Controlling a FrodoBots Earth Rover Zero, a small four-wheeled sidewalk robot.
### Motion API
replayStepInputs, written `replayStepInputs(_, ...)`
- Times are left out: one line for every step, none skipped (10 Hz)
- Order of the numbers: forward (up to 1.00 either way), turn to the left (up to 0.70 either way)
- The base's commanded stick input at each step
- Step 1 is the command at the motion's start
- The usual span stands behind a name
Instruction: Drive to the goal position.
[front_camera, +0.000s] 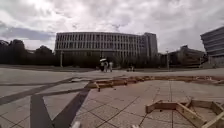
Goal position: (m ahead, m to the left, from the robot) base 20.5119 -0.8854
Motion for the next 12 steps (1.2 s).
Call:
replayStepInputs(0.06,0.01)
replayStepInputs(0.06,0.01)
replayStepInputs(0.06,0.0)
replayStepInputs(0.06,0.0)
replayStepInputs(0.06,0.01)
replayStepInputs(0.06,0.0)
replayStepInputs(0.06,0.0)
replayStepInputs(0.06,0.01)
replayStepInputs(0.06,0.01)
replayStepInputs(0.06,0.01)
replayStepInputs(0.06,0.01)
replayStepInputs(0.06,0.01)
